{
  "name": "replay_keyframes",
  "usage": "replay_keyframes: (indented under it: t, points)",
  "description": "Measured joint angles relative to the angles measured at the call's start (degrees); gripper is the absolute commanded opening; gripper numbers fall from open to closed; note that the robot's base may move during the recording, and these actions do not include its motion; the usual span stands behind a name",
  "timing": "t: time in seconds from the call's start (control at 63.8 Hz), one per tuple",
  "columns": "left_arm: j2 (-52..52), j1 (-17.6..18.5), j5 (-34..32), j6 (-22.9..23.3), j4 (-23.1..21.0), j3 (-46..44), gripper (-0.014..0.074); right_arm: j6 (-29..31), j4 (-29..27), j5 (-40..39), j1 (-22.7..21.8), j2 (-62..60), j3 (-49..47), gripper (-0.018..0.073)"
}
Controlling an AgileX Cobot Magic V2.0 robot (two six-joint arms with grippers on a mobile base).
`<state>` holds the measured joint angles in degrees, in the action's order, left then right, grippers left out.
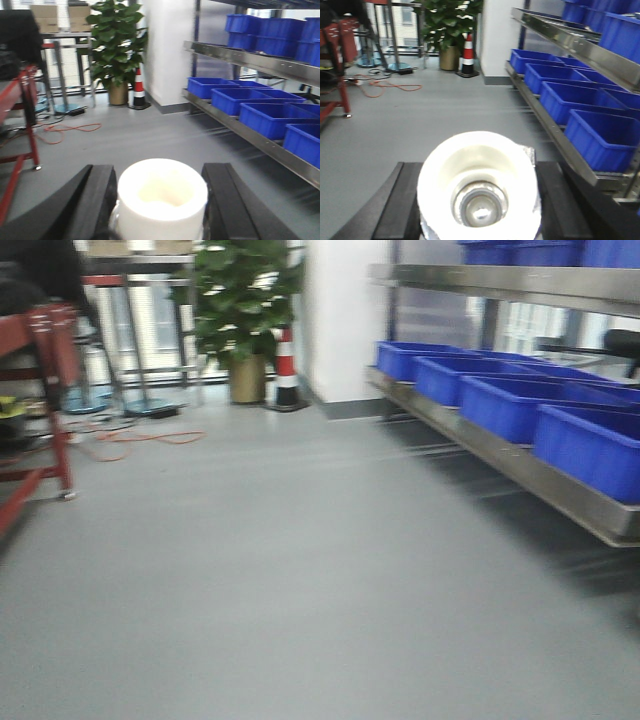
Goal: Place valve from conveyor to right shelf box
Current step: 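Turn the base to face the blue boxes on the steel shelf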
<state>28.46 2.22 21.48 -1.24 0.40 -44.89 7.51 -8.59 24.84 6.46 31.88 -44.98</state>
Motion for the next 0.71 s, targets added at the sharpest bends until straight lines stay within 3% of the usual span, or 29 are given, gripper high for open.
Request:
replay_keyframes:
  t: [0.705]
  points:
    - [0.00, 0.00, 0.00, 0.00, 0.00, 0.00, -0.0111, 0.00, 0.00, 0.00, 0.00, 0.00, 0.00, -0.0153]
